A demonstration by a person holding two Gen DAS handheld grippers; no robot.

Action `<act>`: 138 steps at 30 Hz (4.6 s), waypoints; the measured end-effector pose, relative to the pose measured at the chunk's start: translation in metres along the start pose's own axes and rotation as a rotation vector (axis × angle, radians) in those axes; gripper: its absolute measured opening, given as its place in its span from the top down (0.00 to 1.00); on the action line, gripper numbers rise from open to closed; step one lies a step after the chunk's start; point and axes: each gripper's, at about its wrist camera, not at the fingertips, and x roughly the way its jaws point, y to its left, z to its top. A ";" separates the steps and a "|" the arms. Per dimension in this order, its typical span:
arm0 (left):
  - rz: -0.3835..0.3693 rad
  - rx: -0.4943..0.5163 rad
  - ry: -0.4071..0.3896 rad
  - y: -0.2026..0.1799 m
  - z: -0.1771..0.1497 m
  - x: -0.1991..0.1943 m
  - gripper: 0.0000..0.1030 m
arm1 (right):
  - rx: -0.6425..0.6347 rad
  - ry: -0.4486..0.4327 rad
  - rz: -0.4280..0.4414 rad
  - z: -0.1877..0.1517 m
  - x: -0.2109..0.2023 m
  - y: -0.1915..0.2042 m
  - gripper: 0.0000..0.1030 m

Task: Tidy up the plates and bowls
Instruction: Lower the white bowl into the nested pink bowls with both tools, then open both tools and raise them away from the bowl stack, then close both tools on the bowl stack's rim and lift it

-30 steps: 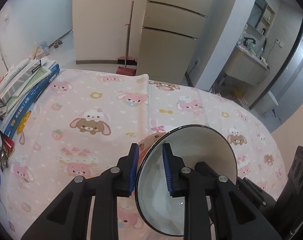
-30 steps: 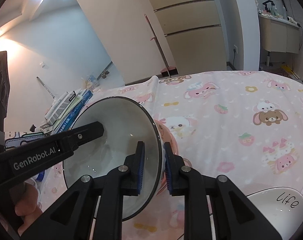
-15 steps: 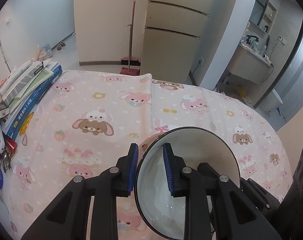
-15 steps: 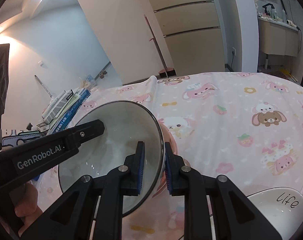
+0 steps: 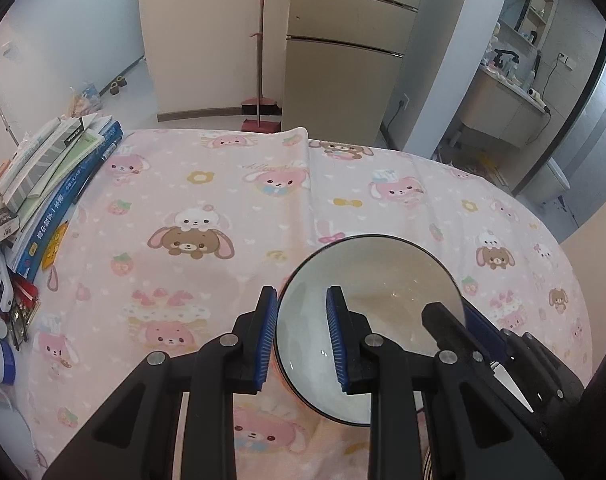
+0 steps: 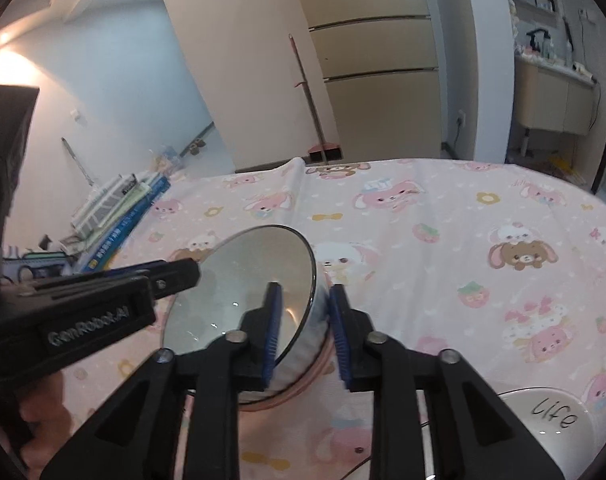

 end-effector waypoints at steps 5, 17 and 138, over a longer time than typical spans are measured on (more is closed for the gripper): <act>0.021 0.004 -0.002 0.000 0.000 -0.003 0.74 | 0.036 0.018 0.035 0.003 0.001 -0.009 0.85; 0.035 -0.028 0.008 0.008 0.002 -0.001 0.74 | 0.066 -0.008 0.045 0.008 -0.010 -0.014 0.95; -0.377 -0.305 -0.054 0.047 -0.058 0.053 0.47 | 0.363 0.370 0.183 -0.004 0.059 -0.038 0.66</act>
